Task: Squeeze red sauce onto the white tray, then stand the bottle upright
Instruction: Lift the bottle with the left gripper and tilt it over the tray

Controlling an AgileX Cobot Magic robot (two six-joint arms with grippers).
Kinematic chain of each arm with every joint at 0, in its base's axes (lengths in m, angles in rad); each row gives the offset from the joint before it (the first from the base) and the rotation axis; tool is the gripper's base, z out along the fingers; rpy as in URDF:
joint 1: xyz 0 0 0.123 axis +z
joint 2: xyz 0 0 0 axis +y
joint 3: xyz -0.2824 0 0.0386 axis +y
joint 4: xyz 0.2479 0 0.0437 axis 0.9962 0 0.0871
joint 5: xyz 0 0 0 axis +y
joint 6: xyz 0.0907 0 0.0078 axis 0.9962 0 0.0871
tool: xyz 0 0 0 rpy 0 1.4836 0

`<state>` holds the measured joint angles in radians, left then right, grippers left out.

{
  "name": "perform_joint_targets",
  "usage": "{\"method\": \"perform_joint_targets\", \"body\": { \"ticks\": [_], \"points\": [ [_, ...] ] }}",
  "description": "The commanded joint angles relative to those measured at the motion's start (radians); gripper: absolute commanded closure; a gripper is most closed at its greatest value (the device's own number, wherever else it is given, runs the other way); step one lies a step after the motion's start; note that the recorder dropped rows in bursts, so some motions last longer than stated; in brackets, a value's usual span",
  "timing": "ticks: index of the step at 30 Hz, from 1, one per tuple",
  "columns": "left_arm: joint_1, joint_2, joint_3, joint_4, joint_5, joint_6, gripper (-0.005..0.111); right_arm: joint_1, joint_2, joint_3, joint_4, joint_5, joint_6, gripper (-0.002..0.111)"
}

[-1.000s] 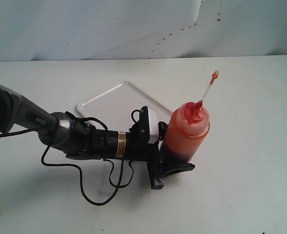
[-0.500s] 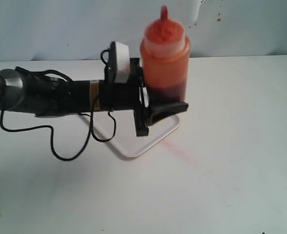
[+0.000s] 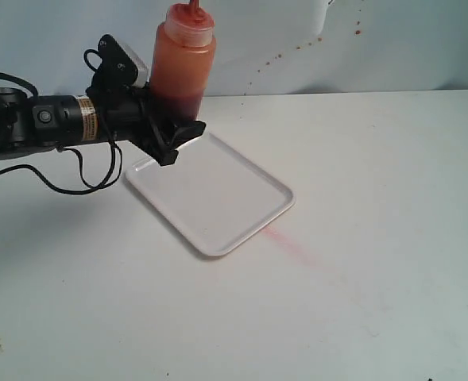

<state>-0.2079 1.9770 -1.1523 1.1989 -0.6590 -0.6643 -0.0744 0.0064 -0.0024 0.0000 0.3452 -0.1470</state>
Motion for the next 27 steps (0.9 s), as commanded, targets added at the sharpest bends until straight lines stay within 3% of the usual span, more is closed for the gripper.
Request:
{"method": "perform_joint_targets", "body": {
  "ticks": [1, 7, 19, 27],
  "points": [
    [-0.001, -0.064, -0.003, -0.012, 0.128, -0.007, 0.107, -0.007, -0.006, 0.002, 0.011, -0.003, -0.001, 0.108],
    [-0.001, -0.095, -0.003, 0.013, 0.272, -0.007, 0.107, -0.007, -0.006, 0.002, 0.011, -0.003, -0.001, 0.108],
    [-0.001, -0.099, -0.003, 0.053, 0.274, -0.006, 0.107, -0.007, -0.006, 0.002, 0.009, -0.003, -0.001, 0.108],
    [-0.001, -0.099, -0.003, 0.053, 0.320, 0.083, 0.107, -0.007, -0.006, 0.002, 0.000, -0.027, -0.003, 0.108]
  ]
}}
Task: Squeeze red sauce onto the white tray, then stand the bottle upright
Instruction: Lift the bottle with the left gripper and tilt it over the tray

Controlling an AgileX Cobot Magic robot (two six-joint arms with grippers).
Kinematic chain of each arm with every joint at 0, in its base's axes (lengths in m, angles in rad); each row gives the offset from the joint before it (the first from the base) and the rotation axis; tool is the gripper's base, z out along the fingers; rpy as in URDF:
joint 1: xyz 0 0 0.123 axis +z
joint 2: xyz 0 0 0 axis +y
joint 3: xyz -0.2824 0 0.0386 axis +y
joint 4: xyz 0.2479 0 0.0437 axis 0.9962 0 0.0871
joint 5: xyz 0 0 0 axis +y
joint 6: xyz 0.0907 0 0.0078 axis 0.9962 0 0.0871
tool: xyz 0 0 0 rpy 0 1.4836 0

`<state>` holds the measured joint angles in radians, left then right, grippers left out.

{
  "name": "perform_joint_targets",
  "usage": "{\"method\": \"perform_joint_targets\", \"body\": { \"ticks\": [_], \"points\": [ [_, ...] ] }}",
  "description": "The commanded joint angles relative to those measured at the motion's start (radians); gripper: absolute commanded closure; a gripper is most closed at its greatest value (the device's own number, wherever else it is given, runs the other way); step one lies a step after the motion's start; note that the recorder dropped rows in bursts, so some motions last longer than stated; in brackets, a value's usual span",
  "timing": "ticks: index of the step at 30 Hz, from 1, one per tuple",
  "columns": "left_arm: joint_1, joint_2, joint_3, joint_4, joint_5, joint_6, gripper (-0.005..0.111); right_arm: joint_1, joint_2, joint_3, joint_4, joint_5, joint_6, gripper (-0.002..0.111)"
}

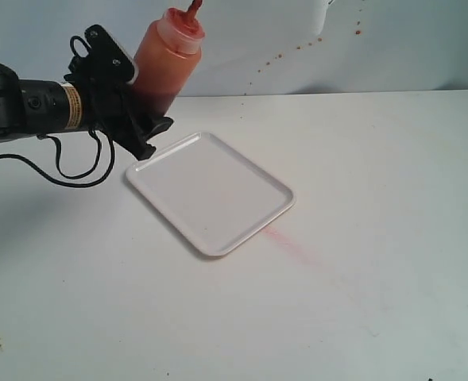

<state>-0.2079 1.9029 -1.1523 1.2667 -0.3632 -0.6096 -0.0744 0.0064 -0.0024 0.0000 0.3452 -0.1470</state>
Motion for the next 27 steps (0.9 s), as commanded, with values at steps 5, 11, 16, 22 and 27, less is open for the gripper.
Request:
{"method": "perform_joint_targets", "body": {
  "ticks": [5, 11, 16, 22, 27],
  "points": [
    [-0.001, -0.004, -0.003, -0.052, 0.032, 0.117, 0.107, -0.007, -0.006, 0.002, 0.030, -0.153, -0.001, 0.108],
    [-0.001, 0.041, -0.003, -0.060, 0.094, 0.146, 0.107, -0.007, -0.006, 0.002, 0.063, -0.270, -0.001, 0.108],
    [-0.001, 0.069, -0.004, -0.060, 0.184, 0.196, 0.107, -0.007, -0.006, 0.002, 0.063, -0.316, -0.002, 0.108],
    [-0.001, 0.075, -0.004, -0.060, 0.233, 0.342, 0.107, -0.007, -0.006, 0.002, 0.123, -0.398, 0.049, 0.108],
    [-0.001, 0.075, -0.004, -0.051, 0.331, 0.467, 0.107, -0.007, -0.006, 0.002, 0.333, -0.394, 0.153, 0.108]
  ]
}}
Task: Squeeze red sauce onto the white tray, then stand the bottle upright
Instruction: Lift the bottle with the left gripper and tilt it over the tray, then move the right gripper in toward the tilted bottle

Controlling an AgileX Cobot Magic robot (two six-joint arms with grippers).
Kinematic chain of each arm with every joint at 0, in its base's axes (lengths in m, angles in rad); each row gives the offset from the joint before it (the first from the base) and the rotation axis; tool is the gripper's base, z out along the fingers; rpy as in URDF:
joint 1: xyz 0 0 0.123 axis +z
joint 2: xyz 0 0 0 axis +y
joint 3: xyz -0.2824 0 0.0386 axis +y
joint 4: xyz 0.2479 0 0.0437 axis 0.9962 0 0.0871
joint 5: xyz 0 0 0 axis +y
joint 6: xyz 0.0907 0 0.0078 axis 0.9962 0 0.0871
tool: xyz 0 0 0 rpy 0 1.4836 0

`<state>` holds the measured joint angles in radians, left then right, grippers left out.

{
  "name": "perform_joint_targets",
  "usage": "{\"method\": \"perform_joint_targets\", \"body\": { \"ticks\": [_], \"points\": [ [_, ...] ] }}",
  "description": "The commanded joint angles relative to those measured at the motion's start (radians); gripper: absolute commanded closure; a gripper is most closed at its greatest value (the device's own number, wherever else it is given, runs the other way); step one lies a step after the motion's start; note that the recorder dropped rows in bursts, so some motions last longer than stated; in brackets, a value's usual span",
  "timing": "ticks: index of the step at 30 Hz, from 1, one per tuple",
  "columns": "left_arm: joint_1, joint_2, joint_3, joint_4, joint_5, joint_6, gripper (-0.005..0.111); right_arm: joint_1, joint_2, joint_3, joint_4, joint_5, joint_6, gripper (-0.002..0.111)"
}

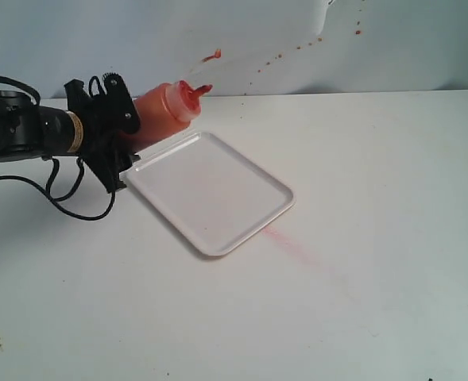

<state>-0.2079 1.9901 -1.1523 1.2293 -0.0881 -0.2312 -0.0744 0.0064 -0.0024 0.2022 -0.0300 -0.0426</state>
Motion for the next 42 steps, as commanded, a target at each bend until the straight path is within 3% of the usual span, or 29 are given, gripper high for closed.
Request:
{"method": "perform_joint_targets", "body": {
  "ticks": [1, 5, 8, 11, 14, 20, 23, 28, 30, 32, 42],
  "points": [
    [-0.001, -0.012, -0.004, -0.011, 0.027, 0.122, 0.107, -0.005, -0.006, 0.002, 0.167, -0.012, 0.051, 0.108],
    [-0.003, -0.012, -0.024, -0.085, -0.091, 0.133, 0.107, -0.004, -0.006, -0.013, 0.294, 0.125, 0.051, 0.108],
    [-0.003, -0.012, -0.024, -0.124, -0.099, 0.139, 0.107, -0.004, -0.006, -0.065, 0.396, 0.189, 0.051, 0.108],
    [-0.003, -0.012, -0.024, -0.124, -0.081, 0.244, 0.107, -0.004, -0.006, -0.100, 0.527, 0.154, 0.043, 0.108],
    [-0.003, -0.010, -0.024, -0.071, 0.004, 0.244, 0.107, -0.004, -0.006, -0.100, 0.507, 0.109, -0.009, 0.108],
    [-0.001, -0.010, -0.026, -0.023, 0.041, 0.263, 0.107, -0.004, 0.011, -0.105, 0.638, 0.261, -0.247, 0.108],
    [-0.001, -0.010, -0.026, -0.023, 0.044, 0.263, 0.107, -0.004, 0.059, -0.129, 0.865, 0.343, -0.522, 0.108],
    [-0.001, -0.010, -0.026, -0.015, 0.044, 0.266, 0.107, -0.004, 0.176, -0.199, 1.372, 0.637, -1.292, 0.108],
    [-0.001, -0.010, -0.026, -0.015, 0.044, 0.268, 0.107, -0.004, 0.235, -0.224, 1.481, 0.759, -1.578, 0.108],
    [-0.001, -0.010, -0.026, -0.015, 0.044, 0.268, 0.107, -0.004, 0.306, -0.255, 1.497, 0.836, -1.657, 0.108],
    [-0.001, -0.010, -0.026, -0.015, 0.042, 0.286, 0.107, -0.004, 0.732, -0.386, 1.458, 0.866, -1.737, 0.108]
  ]
}}
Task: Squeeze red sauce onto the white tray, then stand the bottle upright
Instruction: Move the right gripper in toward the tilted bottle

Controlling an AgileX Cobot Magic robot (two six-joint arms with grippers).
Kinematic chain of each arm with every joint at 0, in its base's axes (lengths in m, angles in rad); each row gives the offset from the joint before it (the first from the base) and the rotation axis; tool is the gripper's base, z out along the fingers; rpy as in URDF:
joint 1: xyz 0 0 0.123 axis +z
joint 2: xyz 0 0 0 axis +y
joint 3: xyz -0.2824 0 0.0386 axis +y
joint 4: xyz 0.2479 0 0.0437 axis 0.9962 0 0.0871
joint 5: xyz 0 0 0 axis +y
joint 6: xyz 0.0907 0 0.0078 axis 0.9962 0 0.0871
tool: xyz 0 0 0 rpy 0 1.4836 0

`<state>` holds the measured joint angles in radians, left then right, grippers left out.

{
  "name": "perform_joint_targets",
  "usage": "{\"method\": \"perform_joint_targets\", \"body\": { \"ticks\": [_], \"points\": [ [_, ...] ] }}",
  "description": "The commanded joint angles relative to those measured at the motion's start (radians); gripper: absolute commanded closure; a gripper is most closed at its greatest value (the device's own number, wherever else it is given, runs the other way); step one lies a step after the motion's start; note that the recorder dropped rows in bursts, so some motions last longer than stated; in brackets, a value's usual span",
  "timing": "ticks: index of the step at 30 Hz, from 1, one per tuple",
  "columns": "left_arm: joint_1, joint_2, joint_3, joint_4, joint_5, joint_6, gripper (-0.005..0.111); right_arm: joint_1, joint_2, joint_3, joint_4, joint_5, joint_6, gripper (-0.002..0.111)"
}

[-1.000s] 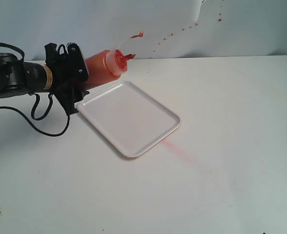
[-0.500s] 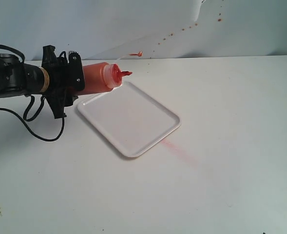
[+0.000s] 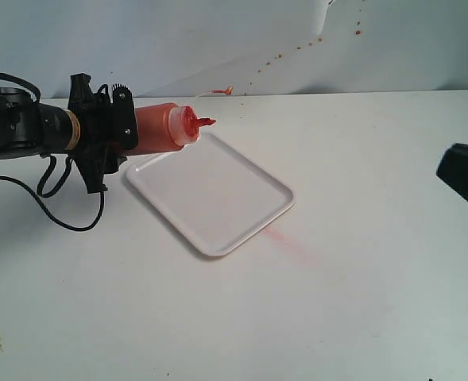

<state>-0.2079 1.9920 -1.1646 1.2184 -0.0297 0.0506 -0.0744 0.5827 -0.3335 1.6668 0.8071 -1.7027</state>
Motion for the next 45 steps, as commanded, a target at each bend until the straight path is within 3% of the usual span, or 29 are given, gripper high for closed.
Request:
{"method": "perform_joint_targets", "body": {
  "ticks": [1, 7, 15, 21, 28, 32, 36, 37, 42, 45],
  "points": [
    [-0.001, -0.012, -0.013, -0.004, -0.017, 0.005, 0.107, -0.004, 0.209, -0.075, -0.009, 0.055, -0.102, 0.108],
    [-0.001, -0.012, -0.013, -0.004, -0.019, 0.011, 0.107, 0.030, 0.514, -0.206, -0.012, 0.199, -0.253, 0.108],
    [-0.006, -0.010, -0.004, -0.004, -0.019, 0.005, 0.107, 0.199, 0.772, -0.396, -0.075, 0.034, -0.339, 0.108],
    [-0.023, 0.000, -0.004, -0.008, 0.000, 0.054, 0.107, 0.217, 0.888, -0.556, -0.075, -0.039, -0.339, 0.108],
    [-0.126, -0.008, -0.016, 0.140, 0.310, 0.085, 0.107, 0.217, 0.958, -0.612, -0.227, -0.192, -0.352, 0.108],
    [-0.189, -0.033, -0.063, 0.149, 0.464, 0.081, 0.107, 0.217, 0.956, -0.614, -0.239, -0.333, -0.423, 0.107],
    [-0.222, -0.085, -0.097, 0.167, 0.516, 0.081, 0.107, 0.217, 0.960, -0.665, -0.220, -0.345, -0.429, 0.081],
    [-0.222, -0.102, -0.097, 0.205, 0.533, 0.081, 0.107, 0.217, 0.960, -0.686, -0.209, -0.345, -0.429, 0.066],
    [-0.222, -0.148, -0.097, 0.213, 0.534, 0.117, 0.107, 0.217, 1.029, -0.735, -0.157, -0.338, -0.441, 0.028],
    [-0.222, -0.166, -0.097, 0.213, 0.551, 0.166, 0.107, 0.219, 1.171, -0.777, -0.167, -0.167, -0.441, 0.019]
  ]
}}
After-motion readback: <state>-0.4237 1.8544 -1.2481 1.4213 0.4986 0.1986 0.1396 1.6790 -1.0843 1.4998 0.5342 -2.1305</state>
